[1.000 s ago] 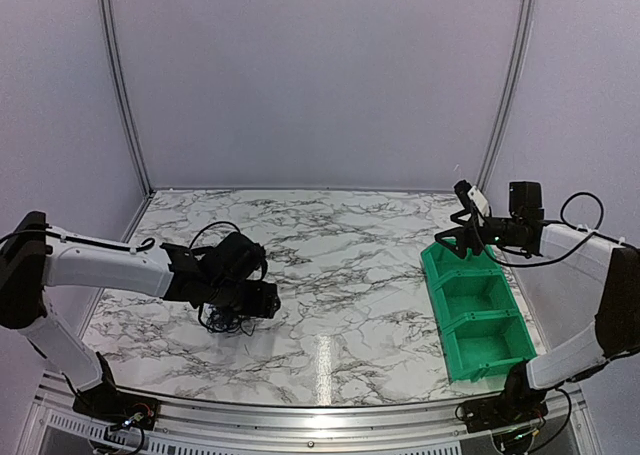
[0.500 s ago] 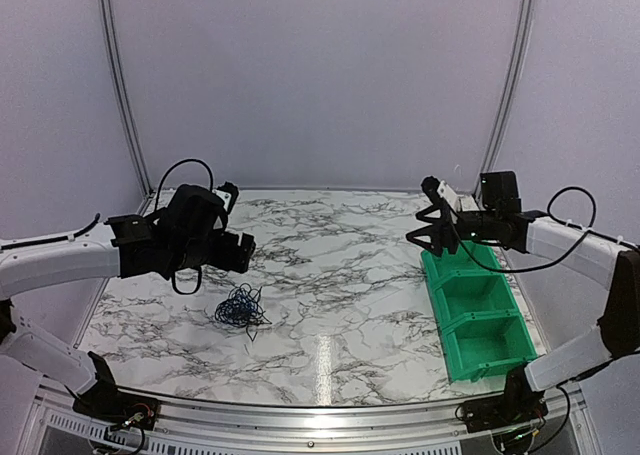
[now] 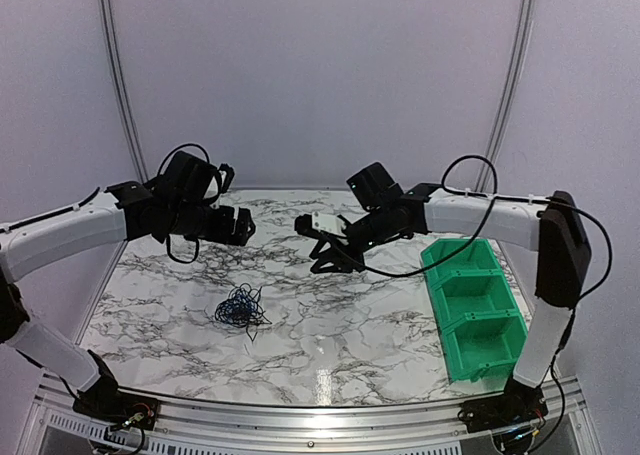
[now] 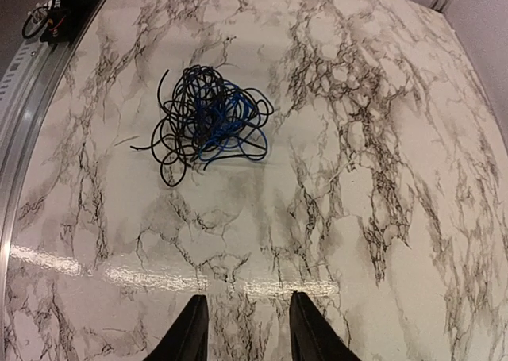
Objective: Untangle the cables
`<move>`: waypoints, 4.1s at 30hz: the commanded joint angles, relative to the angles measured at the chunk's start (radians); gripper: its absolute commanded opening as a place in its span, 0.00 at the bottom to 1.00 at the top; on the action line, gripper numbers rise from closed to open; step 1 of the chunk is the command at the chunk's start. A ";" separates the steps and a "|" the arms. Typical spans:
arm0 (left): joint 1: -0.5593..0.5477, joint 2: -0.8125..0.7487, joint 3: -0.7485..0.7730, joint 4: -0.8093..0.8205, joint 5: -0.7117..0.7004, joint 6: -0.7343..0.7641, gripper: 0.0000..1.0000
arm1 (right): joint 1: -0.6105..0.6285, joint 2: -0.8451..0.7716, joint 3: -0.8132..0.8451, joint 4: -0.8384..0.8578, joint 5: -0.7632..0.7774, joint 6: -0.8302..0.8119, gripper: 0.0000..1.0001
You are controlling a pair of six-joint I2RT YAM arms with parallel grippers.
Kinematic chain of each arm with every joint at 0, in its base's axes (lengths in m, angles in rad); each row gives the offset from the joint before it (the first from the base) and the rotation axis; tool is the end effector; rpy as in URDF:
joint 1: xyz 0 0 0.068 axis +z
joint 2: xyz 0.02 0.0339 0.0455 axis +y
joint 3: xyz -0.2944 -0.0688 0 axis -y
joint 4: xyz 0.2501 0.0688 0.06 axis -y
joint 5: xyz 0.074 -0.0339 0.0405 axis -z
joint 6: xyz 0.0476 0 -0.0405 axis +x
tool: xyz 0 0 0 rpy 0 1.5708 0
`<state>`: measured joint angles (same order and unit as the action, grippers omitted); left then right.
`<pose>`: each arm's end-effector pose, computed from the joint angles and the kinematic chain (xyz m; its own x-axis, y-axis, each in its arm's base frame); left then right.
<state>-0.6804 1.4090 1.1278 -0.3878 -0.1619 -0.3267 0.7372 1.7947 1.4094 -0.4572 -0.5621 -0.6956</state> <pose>0.2570 -0.1981 0.3173 -0.6243 0.0978 -0.7750 0.3402 0.9271 -0.1571 0.2907 0.2983 0.2769 0.1087 -0.6338 -0.7659 -0.9923 -0.0237 -0.1212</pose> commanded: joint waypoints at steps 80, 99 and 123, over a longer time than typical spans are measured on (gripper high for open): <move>-0.310 -0.390 -0.668 0.682 -0.088 -0.138 0.67 | 0.124 0.102 0.069 -0.062 0.082 0.127 0.00; -0.389 0.070 -0.507 0.794 -0.279 -0.164 0.40 | 0.125 0.053 0.062 -0.082 0.037 0.142 0.00; -0.400 -0.010 -0.561 0.812 -0.082 -0.112 0.53 | 0.125 0.072 0.063 -0.069 0.039 0.145 0.00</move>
<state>-1.0698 1.3586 0.5442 0.4007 -0.3038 -0.4728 0.8555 1.8698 1.4502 -0.5320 -0.5148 -0.5568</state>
